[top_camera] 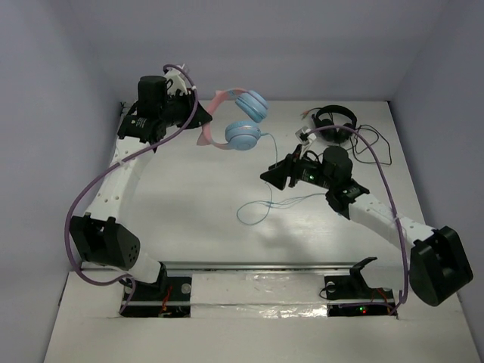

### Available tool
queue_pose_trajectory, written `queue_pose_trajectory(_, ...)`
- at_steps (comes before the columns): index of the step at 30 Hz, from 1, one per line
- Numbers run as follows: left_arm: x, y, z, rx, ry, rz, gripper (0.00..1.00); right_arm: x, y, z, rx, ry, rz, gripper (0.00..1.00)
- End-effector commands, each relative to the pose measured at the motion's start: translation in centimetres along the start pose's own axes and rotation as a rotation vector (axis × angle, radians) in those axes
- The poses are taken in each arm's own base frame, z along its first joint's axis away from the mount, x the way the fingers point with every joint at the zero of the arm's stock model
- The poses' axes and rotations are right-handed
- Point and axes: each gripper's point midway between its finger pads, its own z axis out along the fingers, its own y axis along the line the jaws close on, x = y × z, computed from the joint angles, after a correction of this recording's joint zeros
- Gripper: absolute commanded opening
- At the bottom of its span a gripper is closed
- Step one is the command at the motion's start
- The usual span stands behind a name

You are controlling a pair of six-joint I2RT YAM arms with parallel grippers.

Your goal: Wrap the headphones

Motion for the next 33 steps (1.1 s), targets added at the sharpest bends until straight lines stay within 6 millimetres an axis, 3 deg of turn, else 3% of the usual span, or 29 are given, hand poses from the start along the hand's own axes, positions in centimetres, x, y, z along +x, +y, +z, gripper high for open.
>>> queue_pose_trajectory(1,-3.7,-5.4,-2.9,0.174,-0.116,0.022,0.0,-2.1,0.2,0.7,-0.013,-0.112,-0.077,0.67)
queue_pose_trajectory(3,-3.6,-6.1,-3.5,0.203,-0.119,0.019,0.0,-3.1,0.5,0.7,-0.024,-0.167,-0.094,0.66)
queue_pose_trajectory(7,-3.7,-7.9,-4.6,0.29,-0.135,0.001,0.0,-3.3,0.2,1.1,-0.03,-0.179,-0.104,0.66)
queue_pose_trajectory(20,-6.7,-14.1,-10.6,0.516,-0.252,-0.071,0.0,-2.0,-1.5,1.3,-0.002,-0.249,-0.053,0.7)
queue_pose_trajectory(25,-7.3,-14.8,-11.5,0.528,-0.267,-0.068,0.0,-1.2,-1.7,1.4,-0.01,-0.243,-0.028,0.66)
queue_pose_trajectory(33,-10.4,-15.9,-12.3,0.536,-0.339,-0.082,0.0,0.1,-1.3,0.3,-0.024,-0.263,0.056,0.59)
